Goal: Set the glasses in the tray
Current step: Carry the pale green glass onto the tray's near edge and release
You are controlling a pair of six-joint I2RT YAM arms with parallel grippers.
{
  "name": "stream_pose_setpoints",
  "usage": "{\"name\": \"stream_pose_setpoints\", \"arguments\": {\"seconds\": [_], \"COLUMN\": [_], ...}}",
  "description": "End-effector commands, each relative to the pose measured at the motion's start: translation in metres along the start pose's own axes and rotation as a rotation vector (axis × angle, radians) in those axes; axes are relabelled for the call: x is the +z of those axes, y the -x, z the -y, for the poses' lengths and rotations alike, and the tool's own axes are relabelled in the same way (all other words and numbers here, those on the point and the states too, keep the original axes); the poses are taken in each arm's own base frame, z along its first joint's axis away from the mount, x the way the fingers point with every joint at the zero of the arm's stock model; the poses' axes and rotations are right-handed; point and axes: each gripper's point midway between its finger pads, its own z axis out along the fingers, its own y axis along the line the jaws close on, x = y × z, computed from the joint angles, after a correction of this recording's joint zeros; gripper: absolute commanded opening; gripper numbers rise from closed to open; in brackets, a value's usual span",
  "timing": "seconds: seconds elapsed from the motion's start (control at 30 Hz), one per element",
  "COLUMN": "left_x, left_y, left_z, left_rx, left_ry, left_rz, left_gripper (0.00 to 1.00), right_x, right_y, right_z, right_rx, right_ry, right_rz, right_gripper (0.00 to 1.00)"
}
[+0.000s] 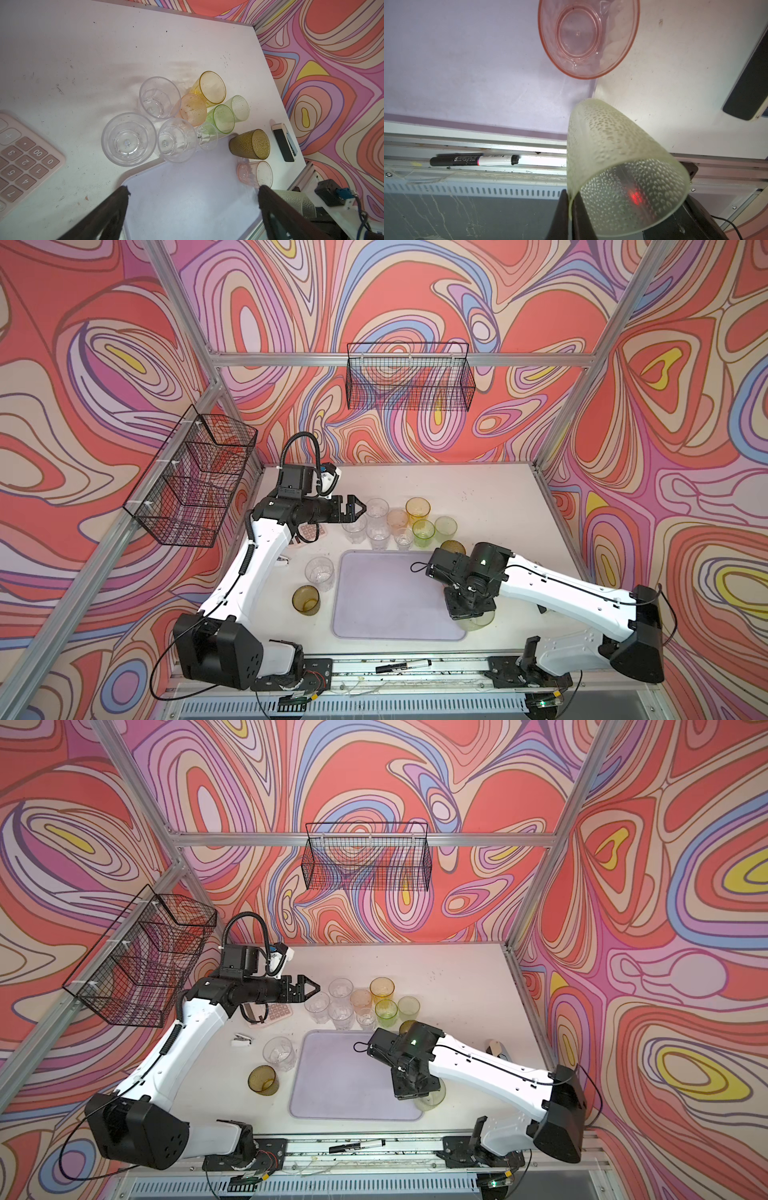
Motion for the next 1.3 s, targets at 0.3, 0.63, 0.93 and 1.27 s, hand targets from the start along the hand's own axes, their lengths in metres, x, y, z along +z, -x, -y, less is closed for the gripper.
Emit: {"name": "stream_pose_setpoints", "arguments": {"seconds": [0.3, 0.63, 0.93, 1.27], "left_x": [0.003, 0.004, 0.004, 0.006], "left_y": [0.000, 0.000, -0.001, -0.002], "left_z": [0.002, 0.002, 0.001, 0.000], "left_rx": [0.009, 0.006, 0.003, -0.001], "left_ry": [-0.018, -0.023, -0.019, -0.020], "left_rz": [-0.011, -0.014, -0.016, -0.024], "left_gripper": [1.00, 1.00, 0.99, 0.99], "right_x": [0.000, 0.007, 0.016, 0.022], "right_y": [0.008, 0.008, 0.007, 0.006], "right_z": [-0.023, -0.031, -0.032, -0.032], "right_rx": [-0.085, -0.111, -0.124, -0.129], "right_ry": [0.018, 0.005, -0.005, -0.015], "right_rz": [0.023, 0.013, 0.000, -0.012], "right_gripper": [0.00, 0.00, 0.00, 0.00]}}
